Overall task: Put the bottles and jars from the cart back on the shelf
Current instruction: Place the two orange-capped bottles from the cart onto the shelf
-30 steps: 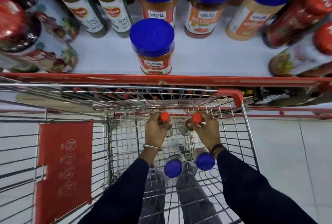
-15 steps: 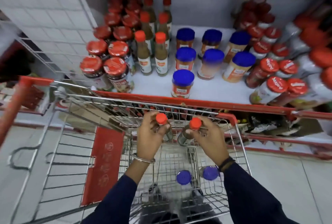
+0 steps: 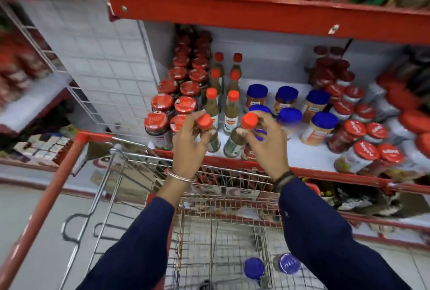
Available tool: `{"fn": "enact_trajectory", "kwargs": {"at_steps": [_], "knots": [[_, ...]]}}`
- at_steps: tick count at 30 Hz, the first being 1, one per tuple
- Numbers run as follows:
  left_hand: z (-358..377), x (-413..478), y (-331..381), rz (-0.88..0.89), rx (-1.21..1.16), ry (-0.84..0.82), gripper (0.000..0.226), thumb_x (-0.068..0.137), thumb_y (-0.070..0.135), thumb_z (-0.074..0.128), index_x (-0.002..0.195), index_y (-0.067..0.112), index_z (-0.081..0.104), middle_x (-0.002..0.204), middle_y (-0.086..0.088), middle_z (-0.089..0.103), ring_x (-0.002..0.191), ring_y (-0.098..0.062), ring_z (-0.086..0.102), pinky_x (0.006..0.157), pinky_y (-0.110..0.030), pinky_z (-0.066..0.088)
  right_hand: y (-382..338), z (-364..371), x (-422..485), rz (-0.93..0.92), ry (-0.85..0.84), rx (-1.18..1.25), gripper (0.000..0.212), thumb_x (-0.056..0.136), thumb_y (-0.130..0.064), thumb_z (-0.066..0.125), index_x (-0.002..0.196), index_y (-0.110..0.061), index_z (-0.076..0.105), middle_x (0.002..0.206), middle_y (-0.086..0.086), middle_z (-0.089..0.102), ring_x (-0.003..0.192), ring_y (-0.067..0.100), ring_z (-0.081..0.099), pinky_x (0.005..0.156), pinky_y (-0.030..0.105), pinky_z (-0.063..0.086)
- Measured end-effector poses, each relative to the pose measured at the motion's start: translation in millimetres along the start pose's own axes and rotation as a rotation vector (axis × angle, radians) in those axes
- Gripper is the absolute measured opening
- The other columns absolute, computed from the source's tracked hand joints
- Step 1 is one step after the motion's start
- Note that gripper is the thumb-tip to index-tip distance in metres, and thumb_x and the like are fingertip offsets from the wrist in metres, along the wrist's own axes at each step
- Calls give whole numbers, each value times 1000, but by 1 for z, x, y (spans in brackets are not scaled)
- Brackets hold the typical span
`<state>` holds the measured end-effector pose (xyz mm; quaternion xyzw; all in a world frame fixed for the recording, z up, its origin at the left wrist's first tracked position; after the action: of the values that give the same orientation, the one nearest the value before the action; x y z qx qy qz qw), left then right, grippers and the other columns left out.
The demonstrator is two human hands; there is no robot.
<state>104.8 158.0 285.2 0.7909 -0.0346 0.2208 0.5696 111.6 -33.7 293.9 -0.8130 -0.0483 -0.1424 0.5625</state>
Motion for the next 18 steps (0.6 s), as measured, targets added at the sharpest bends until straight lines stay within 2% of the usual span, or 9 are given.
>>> {"fn": "enact_trajectory", "kwargs": {"at_steps": [1, 3, 5, 7, 10, 14, 18], "knots": [[2, 6, -7, -10, -1, -18, 50, 78, 13, 71, 107, 47, 48, 106, -11, 65, 93, -24, 65, 82, -41, 57, 4, 6, 5, 4, 3, -10, 35, 78, -17, 73, 109, -21, 57, 94, -20, 61, 90, -10, 59, 84, 14, 49], [8, 15, -22, -14, 21, -44, 47, 79, 10, 69, 112, 37, 51, 105, -7, 63, 94, -23, 64, 82, -46, 56, 17, 18, 13, 33, -3, -31, 35, 78, -17, 72, 110, -20, 56, 94, -25, 59, 89, -15, 57, 85, 16, 49], [13, 22, -35, -3, 53, -70, 45, 78, 7, 69, 116, 26, 52, 103, -4, 63, 89, -18, 62, 81, -39, 56, 29, 28, 18, 61, -12, -57, 36, 79, -16, 72, 111, -19, 55, 94, -21, 61, 90, -8, 59, 89, 25, 50], [17, 27, -43, 8, 72, -102, 46, 78, 9, 70, 118, 22, 52, 103, -6, 65, 85, -16, 61, 79, -34, 54, 39, 35, 21, 75, -18, -95, 38, 79, -18, 72, 113, -18, 55, 98, -12, 64, 95, 6, 62, 92, 34, 52], [22, 31, -49, -4, 72, -171, 46, 78, 10, 71, 119, 20, 52, 106, -5, 66, 96, -16, 64, 86, -37, 56, 48, 41, 24, 99, -20, -143, 41, 77, -22, 73, 114, -22, 56, 100, -8, 66, 97, 10, 63, 91, 39, 54], [28, 33, -50, 37, 111, -221, 46, 77, 10, 71, 119, 17, 52, 105, -4, 64, 95, -18, 64, 85, -41, 56, 50, 45, 26, 78, -59, -219, 41, 78, -27, 72, 114, -24, 53, 104, 0, 70, 98, 16, 66, 88, 45, 55], [40, 35, -49, 71, 182, -297, 51, 80, 9, 67, 126, 17, 46, 118, -11, 61, 107, -23, 60, 92, -47, 52, 45, 51, 27, 43, -123, -309, 42, 81, -28, 69, 119, -22, 51, 106, 3, 70, 101, 21, 65, 85, 46, 55]]}}
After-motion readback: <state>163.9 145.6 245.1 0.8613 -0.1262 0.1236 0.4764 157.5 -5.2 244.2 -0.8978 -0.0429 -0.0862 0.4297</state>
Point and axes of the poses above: each hand's wrist, its own x-axis towards the middle knuckle, its own z-axis out of the palm, y = z × x, the point moved 7 cm from there along x, towards the middle knuckle
